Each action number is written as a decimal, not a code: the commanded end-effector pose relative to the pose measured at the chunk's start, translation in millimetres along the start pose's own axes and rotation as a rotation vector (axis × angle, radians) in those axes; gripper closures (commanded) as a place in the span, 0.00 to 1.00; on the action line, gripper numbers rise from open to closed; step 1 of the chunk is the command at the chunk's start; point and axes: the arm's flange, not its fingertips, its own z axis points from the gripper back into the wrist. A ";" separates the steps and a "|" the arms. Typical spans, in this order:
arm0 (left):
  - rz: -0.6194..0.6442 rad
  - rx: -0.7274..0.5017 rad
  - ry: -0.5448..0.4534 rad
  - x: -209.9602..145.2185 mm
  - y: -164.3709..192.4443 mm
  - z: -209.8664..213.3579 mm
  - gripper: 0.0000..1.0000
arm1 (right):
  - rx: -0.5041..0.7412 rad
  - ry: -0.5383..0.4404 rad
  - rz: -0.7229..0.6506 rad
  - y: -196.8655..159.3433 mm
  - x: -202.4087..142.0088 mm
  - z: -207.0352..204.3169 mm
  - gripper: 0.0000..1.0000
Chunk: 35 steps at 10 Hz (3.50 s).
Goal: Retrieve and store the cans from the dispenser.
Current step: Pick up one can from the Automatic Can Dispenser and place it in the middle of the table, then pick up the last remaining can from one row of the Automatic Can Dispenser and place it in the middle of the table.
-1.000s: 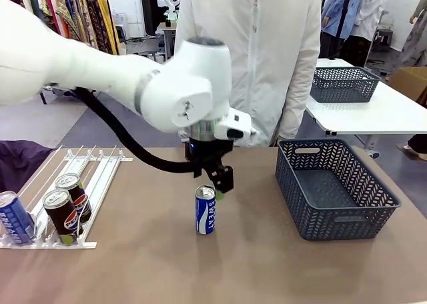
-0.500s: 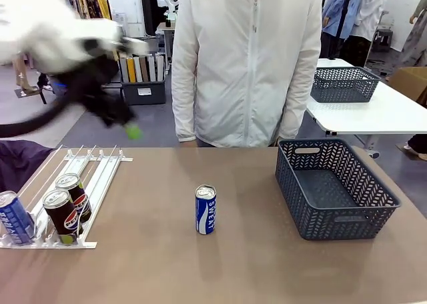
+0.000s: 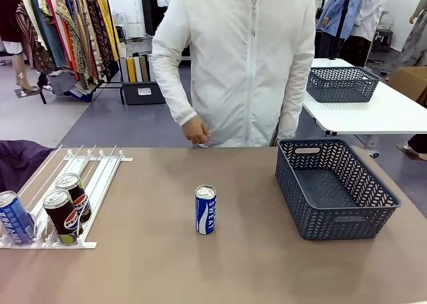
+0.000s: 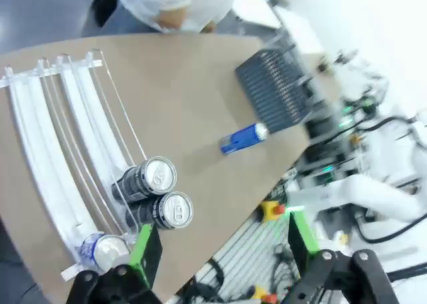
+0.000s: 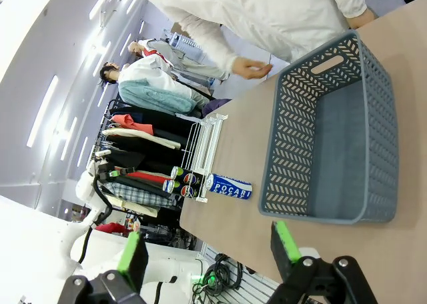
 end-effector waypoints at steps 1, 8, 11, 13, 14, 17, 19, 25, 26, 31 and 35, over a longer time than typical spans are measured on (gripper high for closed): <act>0.127 -0.167 -0.027 -4.9 44.3 -2.0 0.00 | 0.023 -0.018 0.019 2.0 3.1 -1.1 0.00; 0.067 -0.091 -0.042 -15.0 27.4 9.6 0.00 | 0.023 -0.018 0.019 2.0 3.1 -1.1 0.00; 0.067 -0.091 -0.042 -15.0 27.4 9.6 0.00 | 0.023 -0.018 0.019 2.0 3.1 -1.1 0.00; 0.067 -0.091 -0.042 -15.0 27.4 9.6 0.00 | 0.023 -0.018 0.019 2.0 3.1 -1.1 0.00; 0.067 -0.091 -0.042 -15.0 27.4 9.6 0.00 | 0.023 -0.018 0.019 2.0 3.1 -1.1 0.00; 0.110 0.213 0.106 -6.8 11.7 -4.1 0.00 | 0.023 -0.018 0.019 2.0 3.1 -1.1 0.00; 0.049 0.649 0.429 -6.2 -25.8 -36.0 0.00 | 0.023 -0.018 0.019 2.0 3.1 -1.1 0.00; 0.025 0.906 0.461 -6.3 -61.5 -72.4 0.00 | 0.023 -0.018 0.019 2.0 3.1 -1.1 0.00; 0.025 0.906 0.461 -6.3 -61.5 -72.4 0.00 | 0.023 -0.018 0.019 2.0 3.1 -1.1 0.00; 0.169 0.969 0.391 -11.3 -33.3 -124.0 0.00 | 0.023 -0.018 0.019 2.0 3.1 -1.1 0.00; 0.209 0.977 0.404 -29.2 -7.0 -155.5 0.00 | 0.023 -0.018 0.019 2.0 3.1 -1.1 0.00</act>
